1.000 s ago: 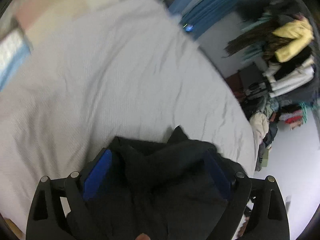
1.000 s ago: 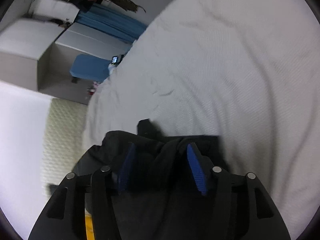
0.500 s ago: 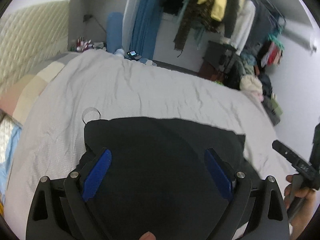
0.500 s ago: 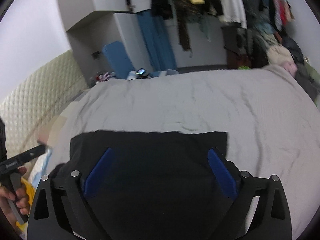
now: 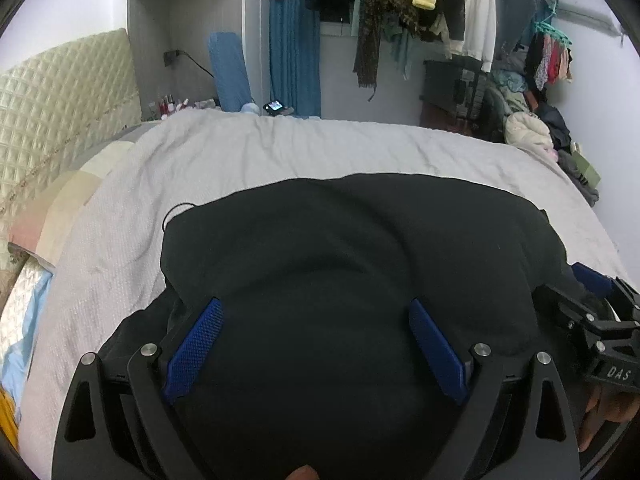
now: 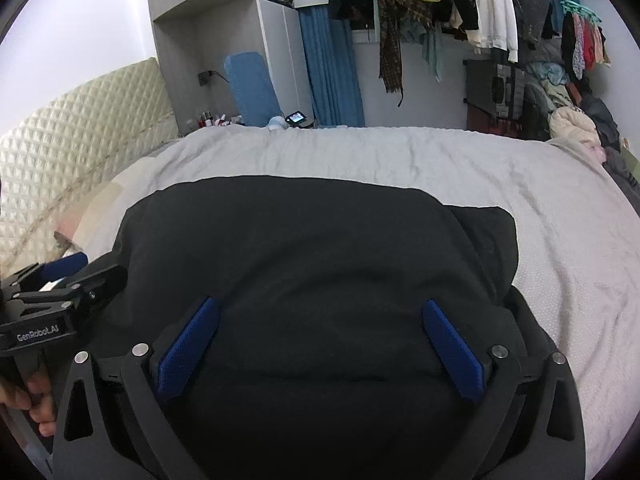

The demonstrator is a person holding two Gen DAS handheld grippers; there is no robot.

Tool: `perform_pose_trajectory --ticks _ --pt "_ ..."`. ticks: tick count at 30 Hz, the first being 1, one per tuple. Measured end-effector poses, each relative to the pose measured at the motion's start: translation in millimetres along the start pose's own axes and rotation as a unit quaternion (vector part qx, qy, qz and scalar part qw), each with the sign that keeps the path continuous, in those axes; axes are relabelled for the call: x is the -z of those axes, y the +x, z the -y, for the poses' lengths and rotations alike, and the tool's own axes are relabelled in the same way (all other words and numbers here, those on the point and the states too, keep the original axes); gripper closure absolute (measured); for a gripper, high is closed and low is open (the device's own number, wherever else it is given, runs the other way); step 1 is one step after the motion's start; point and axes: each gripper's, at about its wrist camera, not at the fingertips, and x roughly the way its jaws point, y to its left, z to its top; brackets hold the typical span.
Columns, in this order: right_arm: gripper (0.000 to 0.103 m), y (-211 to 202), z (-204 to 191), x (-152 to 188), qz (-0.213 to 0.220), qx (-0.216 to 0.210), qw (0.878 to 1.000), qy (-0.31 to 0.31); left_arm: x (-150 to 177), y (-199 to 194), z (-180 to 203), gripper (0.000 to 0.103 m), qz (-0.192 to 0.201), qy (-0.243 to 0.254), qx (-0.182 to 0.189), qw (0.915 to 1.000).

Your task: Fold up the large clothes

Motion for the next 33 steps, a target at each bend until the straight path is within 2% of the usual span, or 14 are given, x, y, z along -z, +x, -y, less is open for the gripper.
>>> perform_pose_trajectory --ticks 5,9,17,23,33 --pt "0.0 13 4 1 -0.015 -0.005 1.0 0.004 0 13 4 0.008 -0.013 0.005 -0.007 0.9999" --pt "0.0 31 3 -7 -0.058 -0.014 0.998 -0.003 -4 23 5 0.008 -0.026 0.008 -0.013 0.9995" --pt "0.0 60 15 -19 -0.104 -0.032 0.994 0.013 -23 59 -4 0.008 -0.092 -0.016 0.006 0.9956" --pt "0.0 75 17 -21 -0.116 -0.033 0.993 0.014 -27 88 -9 0.006 -0.109 -0.033 0.027 0.9931" --pt "0.0 91 19 -21 -0.109 -0.029 0.994 0.009 -30 108 -11 0.005 -0.106 -0.031 0.019 0.9937"
